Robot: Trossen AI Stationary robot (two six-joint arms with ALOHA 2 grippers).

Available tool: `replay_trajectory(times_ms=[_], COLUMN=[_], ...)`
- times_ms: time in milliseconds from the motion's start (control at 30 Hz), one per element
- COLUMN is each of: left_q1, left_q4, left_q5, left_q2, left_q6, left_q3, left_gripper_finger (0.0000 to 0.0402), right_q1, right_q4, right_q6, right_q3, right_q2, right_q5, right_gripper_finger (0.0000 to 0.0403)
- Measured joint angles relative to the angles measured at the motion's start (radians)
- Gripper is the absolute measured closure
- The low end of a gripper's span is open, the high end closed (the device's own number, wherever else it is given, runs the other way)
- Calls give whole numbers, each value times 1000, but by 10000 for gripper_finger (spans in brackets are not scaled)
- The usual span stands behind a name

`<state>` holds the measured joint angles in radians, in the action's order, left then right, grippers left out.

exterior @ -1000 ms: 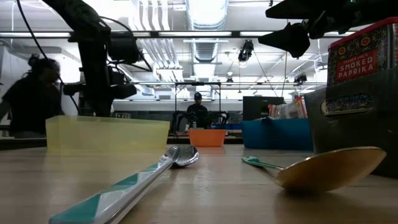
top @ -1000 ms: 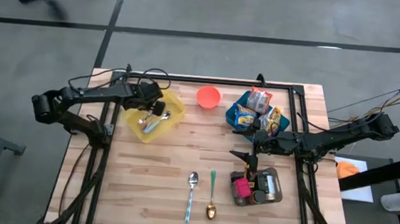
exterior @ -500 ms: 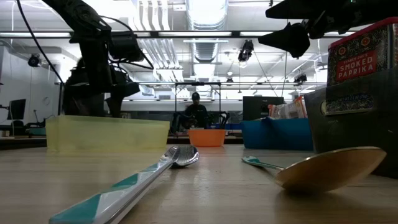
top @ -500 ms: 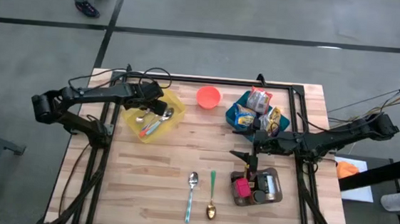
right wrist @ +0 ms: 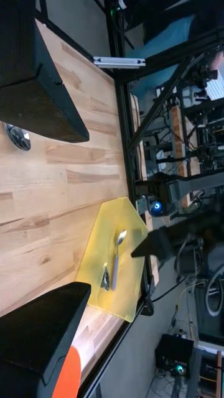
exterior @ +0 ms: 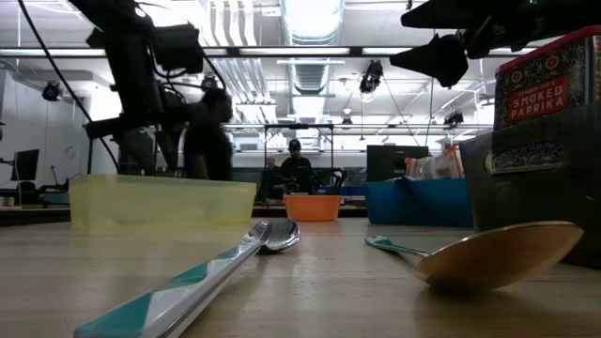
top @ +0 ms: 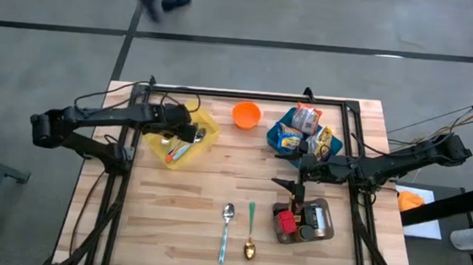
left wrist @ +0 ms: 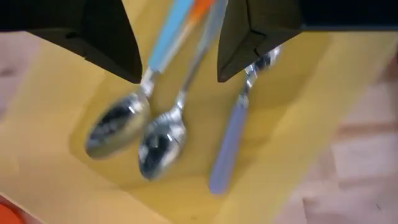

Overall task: Pick & Place Food Item
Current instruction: Put the blue patterned spoon into the yellow bin

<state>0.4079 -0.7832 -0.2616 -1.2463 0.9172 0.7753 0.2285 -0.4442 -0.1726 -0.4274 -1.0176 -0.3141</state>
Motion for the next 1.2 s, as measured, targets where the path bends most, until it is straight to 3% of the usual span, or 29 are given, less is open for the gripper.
replay_trajectory(times_ms=[267,633,1033,1200], left_q1=[-237,-555,-747,-761], left_q4=[-30,-68,-187,-180], left_q5=[-40,-61,-35,23], left_q2=[5,-134,-472,-594], left_q6=[252,586,818,777], left_q3=[15,146,491,635], left_gripper_finger=[213,158,155,155], right_q1=[0,0,0,0], right_q4=[0,0,0,0], right_q6=[0,0,0,0], right_q3=[0,0,0,0], right_q2=[0,0,0,0], right_q5=[0,0,0,0], right_gripper_finger=[22,22,22,22])
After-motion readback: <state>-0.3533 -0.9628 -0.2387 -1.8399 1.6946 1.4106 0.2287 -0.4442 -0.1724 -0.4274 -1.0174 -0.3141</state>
